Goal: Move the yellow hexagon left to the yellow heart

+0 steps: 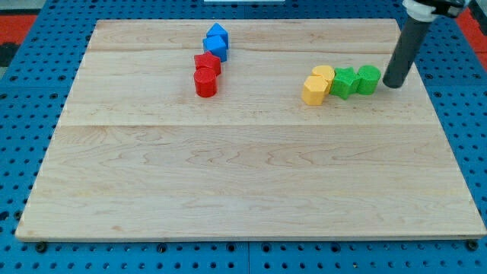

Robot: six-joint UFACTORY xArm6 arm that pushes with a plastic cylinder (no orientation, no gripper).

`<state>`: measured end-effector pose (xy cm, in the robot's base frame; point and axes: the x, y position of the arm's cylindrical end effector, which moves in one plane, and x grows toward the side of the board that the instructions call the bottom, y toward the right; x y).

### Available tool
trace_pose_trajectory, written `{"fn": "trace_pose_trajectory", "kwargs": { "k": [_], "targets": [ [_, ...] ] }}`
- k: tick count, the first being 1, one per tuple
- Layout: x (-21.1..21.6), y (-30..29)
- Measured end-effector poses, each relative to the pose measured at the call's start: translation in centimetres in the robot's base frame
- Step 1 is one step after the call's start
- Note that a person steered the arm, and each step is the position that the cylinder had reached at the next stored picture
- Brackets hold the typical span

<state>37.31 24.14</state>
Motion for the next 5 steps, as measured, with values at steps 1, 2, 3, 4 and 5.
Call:
{"fn": "trace_pose_trajectory", "kwargs": {
  "k": [1, 2, 3, 4, 5],
  "targets": [
    [3.6, -0.1],
    [4.3, -4.8],
    [2.3, -7.8],
    [1.1, -10.1],
    [0.9, -12.5]
  ]
}}
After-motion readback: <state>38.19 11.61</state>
